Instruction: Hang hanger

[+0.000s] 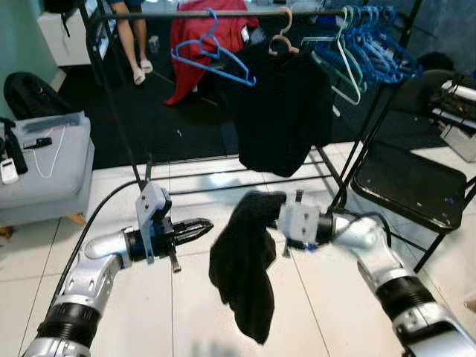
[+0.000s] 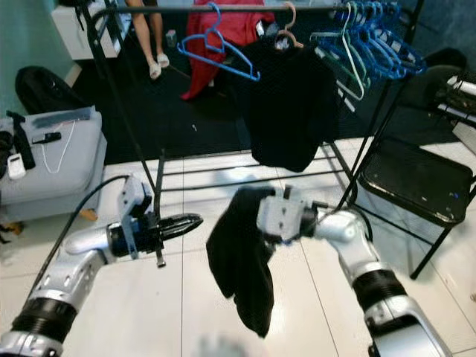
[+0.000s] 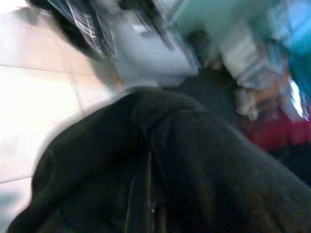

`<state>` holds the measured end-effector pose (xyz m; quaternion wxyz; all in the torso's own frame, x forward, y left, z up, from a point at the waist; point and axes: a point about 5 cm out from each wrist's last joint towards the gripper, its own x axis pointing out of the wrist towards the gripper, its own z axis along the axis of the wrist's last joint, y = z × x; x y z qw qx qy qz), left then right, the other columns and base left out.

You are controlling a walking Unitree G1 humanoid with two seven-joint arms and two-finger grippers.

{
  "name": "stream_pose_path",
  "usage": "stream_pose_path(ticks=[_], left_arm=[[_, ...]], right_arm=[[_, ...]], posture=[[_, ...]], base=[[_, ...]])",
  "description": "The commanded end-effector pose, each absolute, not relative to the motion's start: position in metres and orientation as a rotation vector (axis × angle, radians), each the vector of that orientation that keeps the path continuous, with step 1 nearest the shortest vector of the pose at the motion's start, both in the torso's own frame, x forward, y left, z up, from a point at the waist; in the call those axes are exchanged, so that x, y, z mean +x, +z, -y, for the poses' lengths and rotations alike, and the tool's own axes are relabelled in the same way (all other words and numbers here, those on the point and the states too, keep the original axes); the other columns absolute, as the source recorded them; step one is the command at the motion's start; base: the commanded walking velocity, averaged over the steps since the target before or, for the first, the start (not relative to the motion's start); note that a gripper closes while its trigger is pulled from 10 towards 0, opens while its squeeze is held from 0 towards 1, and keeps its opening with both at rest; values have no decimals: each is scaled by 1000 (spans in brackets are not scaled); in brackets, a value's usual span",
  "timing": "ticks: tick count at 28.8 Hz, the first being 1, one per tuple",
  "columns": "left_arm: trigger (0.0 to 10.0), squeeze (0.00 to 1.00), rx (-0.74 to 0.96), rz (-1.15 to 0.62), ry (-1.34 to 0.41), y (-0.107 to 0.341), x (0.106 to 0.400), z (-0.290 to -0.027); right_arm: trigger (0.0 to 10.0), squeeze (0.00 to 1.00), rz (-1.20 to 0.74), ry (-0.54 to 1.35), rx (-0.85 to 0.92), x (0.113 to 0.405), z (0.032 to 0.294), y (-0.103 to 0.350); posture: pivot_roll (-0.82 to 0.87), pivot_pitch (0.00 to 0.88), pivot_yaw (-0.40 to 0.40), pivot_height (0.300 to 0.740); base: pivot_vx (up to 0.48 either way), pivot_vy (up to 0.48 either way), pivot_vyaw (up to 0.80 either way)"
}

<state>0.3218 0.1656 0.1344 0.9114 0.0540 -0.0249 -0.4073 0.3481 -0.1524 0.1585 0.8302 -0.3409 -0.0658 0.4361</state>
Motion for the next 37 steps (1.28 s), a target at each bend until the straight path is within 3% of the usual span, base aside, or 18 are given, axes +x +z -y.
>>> stream_pose_path(ticks=[1, 2, 4, 8, 9, 10, 11, 19, 37], left_arm=[[10000, 1000, 111, -7, -729, 125, 326, -169], [10000, 1000, 111, -7, -729, 125, 326, -169], [10000, 1000, 76, -58, -508, 117, 331, -175], [10000, 1000, 111, -128, -403, 110, 330, -180], [10000, 278, 114, -150, -379, 109, 329, -181], [10000, 278, 114, -150, -379, 109, 329, -181], [10000, 0, 123, -177, -351, 107, 328, -181], [10000, 0, 165, -196, -313, 102, 326, -176], [10000, 0, 200, -176, -427, 107, 319, -153]], right_arm=[[0, 0, -10, 815, -654, 354, 163, 142], [0, 0, -10, 815, -654, 354, 163, 142], [0, 0, -91, 517, -237, 367, 175, 132], [0, 0, -121, 370, -26, 368, 179, 124], [0, 0, -116, 339, 26, 368, 178, 123], [0, 0, -116, 339, 26, 368, 178, 123], [0, 0, -109, 327, 62, 368, 175, 122], [0, 0, -118, 322, 70, 366, 169, 120], [0, 0, -127, 387, -34, 368, 173, 130]], posture=[[-49, 96, 14, 740], [-49, 96, 14, 740], [-37, 117, 10, 740], [-41, 121, 14, 740], [-42, 123, 15, 740], [-42, 123, 15, 740], [-40, 127, 23, 740], [-47, 138, 16, 740], [-55, 144, 5, 740]], base=[[0, 0, 0], [0, 0, 0], [0, 0, 0], [0, 0, 0], [0, 0, 0], [0, 0, 0], [0, 0, 0], [0, 0, 0], [0, 0, 0]])
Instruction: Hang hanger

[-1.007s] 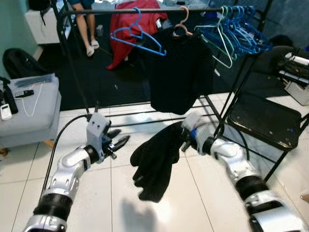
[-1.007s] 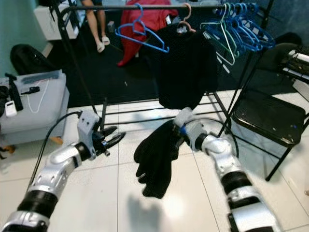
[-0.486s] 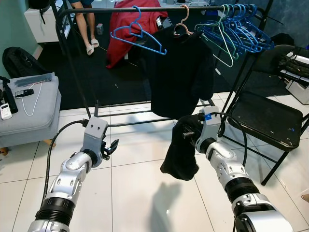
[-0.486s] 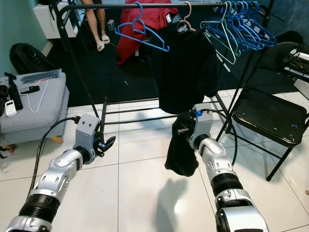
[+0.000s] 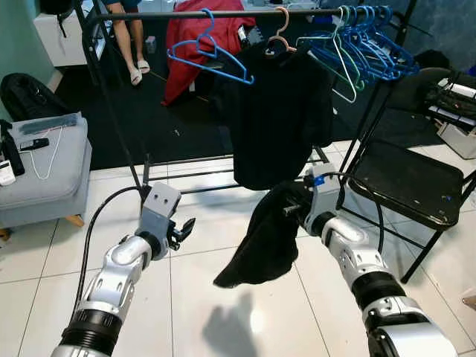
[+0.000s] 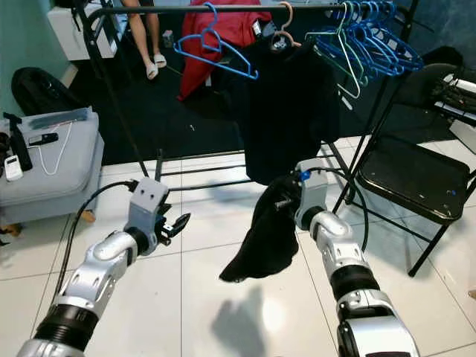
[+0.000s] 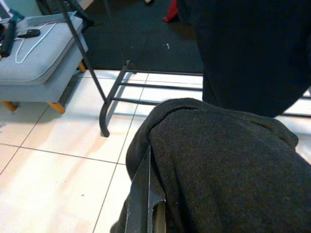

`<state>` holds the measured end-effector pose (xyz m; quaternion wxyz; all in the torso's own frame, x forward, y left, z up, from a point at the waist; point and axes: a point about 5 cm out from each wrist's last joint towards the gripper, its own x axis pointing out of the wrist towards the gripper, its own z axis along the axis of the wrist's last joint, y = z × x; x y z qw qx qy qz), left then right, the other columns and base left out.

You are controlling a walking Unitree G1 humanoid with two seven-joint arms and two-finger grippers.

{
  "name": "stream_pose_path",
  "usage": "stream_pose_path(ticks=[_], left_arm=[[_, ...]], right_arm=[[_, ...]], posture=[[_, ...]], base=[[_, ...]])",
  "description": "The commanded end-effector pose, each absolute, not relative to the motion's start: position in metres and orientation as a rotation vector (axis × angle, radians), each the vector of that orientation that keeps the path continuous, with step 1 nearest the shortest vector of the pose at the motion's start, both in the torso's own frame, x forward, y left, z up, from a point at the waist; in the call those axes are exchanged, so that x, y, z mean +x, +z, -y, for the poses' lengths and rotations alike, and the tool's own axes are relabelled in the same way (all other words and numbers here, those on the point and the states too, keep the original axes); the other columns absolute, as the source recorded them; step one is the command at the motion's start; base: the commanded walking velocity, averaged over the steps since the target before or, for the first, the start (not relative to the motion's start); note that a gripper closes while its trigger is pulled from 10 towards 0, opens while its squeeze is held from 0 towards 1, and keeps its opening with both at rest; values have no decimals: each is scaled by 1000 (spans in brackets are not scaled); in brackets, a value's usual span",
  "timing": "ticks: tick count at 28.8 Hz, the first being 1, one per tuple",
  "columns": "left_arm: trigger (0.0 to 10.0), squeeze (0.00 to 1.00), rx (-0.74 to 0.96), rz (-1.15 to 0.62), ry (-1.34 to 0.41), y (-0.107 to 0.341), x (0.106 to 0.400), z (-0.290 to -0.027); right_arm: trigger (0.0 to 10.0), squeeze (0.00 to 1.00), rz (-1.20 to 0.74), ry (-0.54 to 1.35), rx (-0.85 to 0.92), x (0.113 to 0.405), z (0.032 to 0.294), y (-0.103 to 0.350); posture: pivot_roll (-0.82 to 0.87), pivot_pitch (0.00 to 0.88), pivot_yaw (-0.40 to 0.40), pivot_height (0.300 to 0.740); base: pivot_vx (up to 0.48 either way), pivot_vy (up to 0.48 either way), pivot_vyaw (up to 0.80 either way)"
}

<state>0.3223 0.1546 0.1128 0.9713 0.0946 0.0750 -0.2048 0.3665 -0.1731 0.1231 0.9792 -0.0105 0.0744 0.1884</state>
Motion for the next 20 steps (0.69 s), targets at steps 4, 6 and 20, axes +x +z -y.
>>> stream_pose_path(ticks=[4, 6, 20], left_arm=[[10000, 0, 248, -108, -494, 115, 317, -147], [10000, 0, 258, -81, -523, 119, 317, -146], [10000, 0, 285, -116, -695, 114, 310, -140]], right_arm=[[0, 0, -188, 960, -343, 335, 154, 120], [0, 0, -296, 1150, -487, 318, 156, 108], [0, 0, -349, 1329, -653, 301, 165, 105]], posture=[[-57, 141, 6, 740], [-56, 141, 4, 740], [-54, 136, 10, 740]], base=[[0, 0, 0], [0, 0, 0], [0, 0, 0]])
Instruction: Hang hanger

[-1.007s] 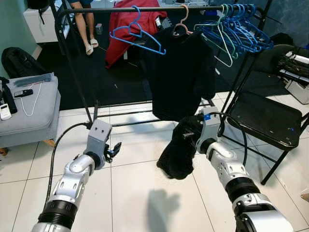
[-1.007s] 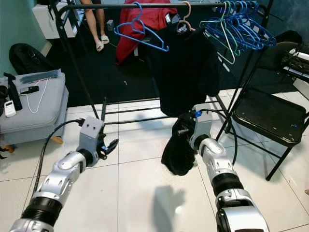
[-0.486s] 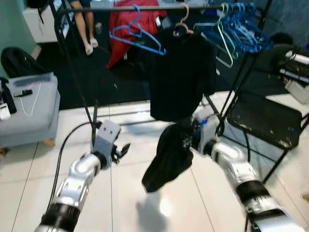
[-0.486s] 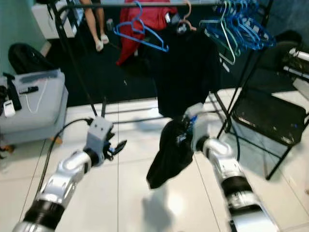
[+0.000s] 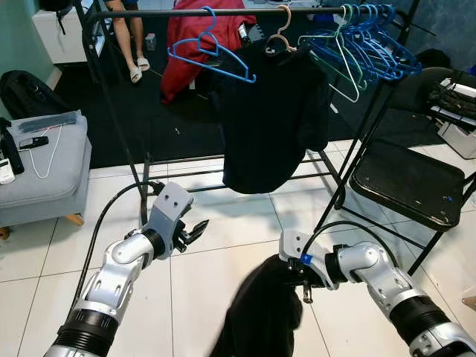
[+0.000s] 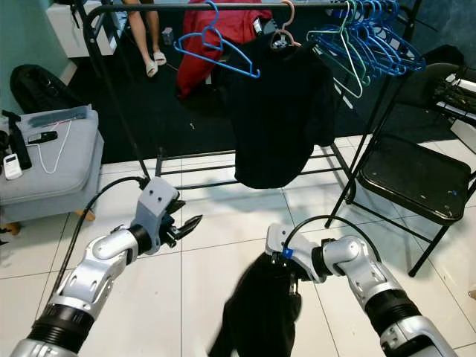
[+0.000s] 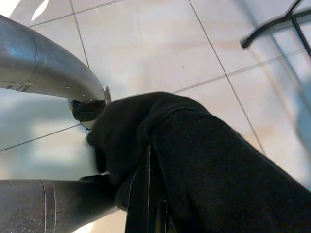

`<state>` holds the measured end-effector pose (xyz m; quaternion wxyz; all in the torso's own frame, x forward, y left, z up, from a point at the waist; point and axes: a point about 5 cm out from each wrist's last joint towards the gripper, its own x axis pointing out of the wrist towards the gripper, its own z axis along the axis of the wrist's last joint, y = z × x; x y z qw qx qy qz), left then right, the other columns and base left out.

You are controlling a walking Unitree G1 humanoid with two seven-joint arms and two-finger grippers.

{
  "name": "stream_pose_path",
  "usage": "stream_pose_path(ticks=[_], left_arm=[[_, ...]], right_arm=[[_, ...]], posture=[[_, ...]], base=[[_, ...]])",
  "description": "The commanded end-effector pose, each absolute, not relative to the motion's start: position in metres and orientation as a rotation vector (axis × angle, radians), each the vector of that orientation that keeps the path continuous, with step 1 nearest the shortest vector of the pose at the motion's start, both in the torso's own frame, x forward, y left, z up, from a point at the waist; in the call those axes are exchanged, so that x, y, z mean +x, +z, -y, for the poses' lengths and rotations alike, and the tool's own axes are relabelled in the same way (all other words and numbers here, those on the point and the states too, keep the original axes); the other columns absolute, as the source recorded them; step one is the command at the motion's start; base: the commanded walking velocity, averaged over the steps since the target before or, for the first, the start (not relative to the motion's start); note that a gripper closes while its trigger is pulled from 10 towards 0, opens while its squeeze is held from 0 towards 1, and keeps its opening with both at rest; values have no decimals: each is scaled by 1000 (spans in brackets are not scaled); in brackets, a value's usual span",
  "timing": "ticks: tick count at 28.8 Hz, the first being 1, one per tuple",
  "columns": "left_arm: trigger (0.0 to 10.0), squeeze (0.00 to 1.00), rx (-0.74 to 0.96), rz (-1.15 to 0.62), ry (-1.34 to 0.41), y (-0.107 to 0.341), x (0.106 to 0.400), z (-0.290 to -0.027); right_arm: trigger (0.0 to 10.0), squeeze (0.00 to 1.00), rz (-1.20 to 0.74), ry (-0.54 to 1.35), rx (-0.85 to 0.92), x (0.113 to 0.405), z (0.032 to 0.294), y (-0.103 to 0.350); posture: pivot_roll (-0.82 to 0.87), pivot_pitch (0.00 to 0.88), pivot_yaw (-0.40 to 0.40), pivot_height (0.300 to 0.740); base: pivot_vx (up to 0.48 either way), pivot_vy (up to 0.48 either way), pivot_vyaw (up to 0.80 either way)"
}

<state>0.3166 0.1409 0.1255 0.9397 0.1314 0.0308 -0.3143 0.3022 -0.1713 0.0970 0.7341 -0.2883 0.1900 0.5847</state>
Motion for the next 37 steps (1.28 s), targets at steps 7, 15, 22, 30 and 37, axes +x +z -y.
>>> stream_pose_path(ticks=[7, 15, 22, 30, 37], left_arm=[[10000, 0, 278, -201, -821, 99, 302, -131], [10000, 0, 15, -92, -975, 121, 297, -101], [10000, 1000, -45, -41, -1022, 129, 297, -89], [10000, 1000, -3, 2, -1036, 123, 290, -122], [10000, 1000, 35, -80, -1179, 118, 276, -122]], right_arm=[[0, 0, -168, 1370, -679, 304, 151, 128], [0, 0, -20, 1355, -678, 308, 138, 147], [0, 0, 12, 1316, -685, 312, 137, 150], [0, 0, 51, 1289, -675, 315, 144, 157], [0, 0, 82, 1298, -665, 317, 141, 161]], posture=[[-59, 134, 13, 740], [-62, 123, 17, 740], [-65, 109, 23, 740], [-59, 92, 18, 740], [-56, 97, 12, 740]], base=[[0, 0, 0], [0, 0, 0], [0, 0, 0], [0, 0, 0], [0, 0, 0]])
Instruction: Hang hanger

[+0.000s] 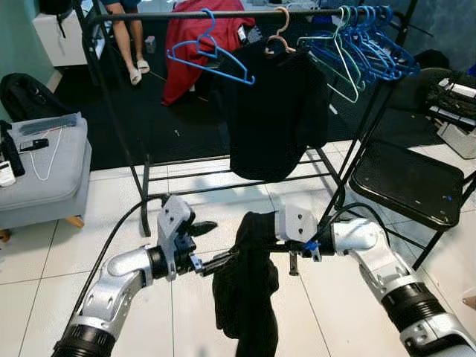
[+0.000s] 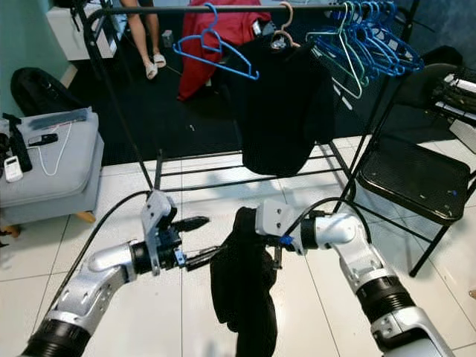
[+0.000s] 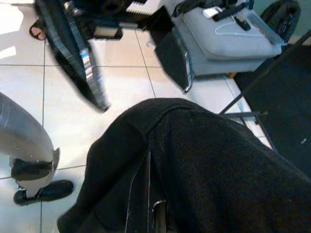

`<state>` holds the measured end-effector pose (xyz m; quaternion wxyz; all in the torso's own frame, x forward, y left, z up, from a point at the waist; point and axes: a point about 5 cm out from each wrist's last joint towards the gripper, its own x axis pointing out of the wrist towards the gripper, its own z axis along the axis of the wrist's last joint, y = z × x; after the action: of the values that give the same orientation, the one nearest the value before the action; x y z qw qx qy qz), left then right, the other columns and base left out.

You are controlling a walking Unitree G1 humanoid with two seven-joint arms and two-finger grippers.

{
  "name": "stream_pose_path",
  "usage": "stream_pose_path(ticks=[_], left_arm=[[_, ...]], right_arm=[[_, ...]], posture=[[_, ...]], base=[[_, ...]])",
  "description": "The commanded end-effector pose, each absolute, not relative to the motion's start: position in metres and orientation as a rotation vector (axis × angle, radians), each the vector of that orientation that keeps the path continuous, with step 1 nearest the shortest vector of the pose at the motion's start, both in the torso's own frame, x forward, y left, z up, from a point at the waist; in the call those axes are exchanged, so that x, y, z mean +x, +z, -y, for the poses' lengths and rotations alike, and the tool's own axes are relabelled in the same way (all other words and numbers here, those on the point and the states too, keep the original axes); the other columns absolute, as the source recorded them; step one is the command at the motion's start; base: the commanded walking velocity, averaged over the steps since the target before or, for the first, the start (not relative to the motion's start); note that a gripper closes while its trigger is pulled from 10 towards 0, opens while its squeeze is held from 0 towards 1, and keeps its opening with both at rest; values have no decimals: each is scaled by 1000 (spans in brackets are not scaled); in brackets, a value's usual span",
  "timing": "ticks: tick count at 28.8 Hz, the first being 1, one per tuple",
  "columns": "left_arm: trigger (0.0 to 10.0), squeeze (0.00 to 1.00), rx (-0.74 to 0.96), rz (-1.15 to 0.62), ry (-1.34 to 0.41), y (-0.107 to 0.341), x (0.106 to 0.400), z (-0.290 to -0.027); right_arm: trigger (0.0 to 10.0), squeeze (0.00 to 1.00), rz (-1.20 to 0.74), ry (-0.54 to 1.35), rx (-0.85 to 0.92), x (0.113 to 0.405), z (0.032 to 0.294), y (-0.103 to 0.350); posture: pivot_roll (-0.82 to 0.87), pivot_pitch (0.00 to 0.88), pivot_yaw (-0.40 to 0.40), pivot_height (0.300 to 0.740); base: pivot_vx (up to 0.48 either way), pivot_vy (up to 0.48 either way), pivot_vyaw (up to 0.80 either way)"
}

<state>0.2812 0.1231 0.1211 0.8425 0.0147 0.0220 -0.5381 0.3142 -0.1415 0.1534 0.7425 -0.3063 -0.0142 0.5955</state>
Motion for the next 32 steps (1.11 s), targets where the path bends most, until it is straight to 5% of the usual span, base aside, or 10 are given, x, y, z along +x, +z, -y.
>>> stream_pose_path(ticks=[1, 12, 14, 15, 18, 19, 20, 21, 22, 32], left_arm=[[10000, 1000, 53, -86, -1187, 116, 276, -119], [10000, 1000, 53, 0, -1044, 113, 297, -102], [10000, 467, 41, 30, -988, 117, 307, -96], [10000, 467, 41, 30, -988, 117, 307, -96], [10000, 231, 33, 39, -969, 121, 313, -91], [10000, 55, 28, 42, -970, 122, 314, -90], [10000, 55, 25, 44, -973, 123, 314, -90], [6314, 0, 23, 48, -971, 124, 314, -91], [157, 0, 19, 51, -965, 124, 314, -93], [0, 0, 18, 58, -945, 119, 314, -102]], right_arm=[[0, 0, 89, 1298, -662, 317, 140, 162], [0, 0, 128, 1329, -623, 315, 131, 169], [0, 0, 134, 1347, -611, 312, 129, 170], [0, 0, 134, 1347, -611, 312, 129, 170], [0, 0, 138, 1356, -603, 311, 128, 170], [0, 0, 138, 1357, -601, 310, 128, 170], [0, 0, 138, 1357, -600, 310, 128, 169], [0, 0, 137, 1357, -601, 310, 128, 169], [0, 0, 136, 1357, -601, 310, 128, 168], [0, 0, 124, 1359, -600, 309, 127, 166]], posture=[[-56, 98, 12, 740], [-67, 105, 11, 740], [-72, 109, 11, 740], [-72, 109, 11, 740], [-72, 109, 11, 740], [-74, 113, 13, 740], [-74, 113, 13, 740], [-72, 115, 13, 740], [-71, 116, 12, 740], [-68, 117, 9, 740]], base=[[0, 0, 0], [0, 0, 0], [0, 0, 0], [0, 0, 0], [0, 0, 0], [0, 0, 0], [0, 0, 0], [0, 0, 0], [0, 0, 0], [0, 0, 0]])
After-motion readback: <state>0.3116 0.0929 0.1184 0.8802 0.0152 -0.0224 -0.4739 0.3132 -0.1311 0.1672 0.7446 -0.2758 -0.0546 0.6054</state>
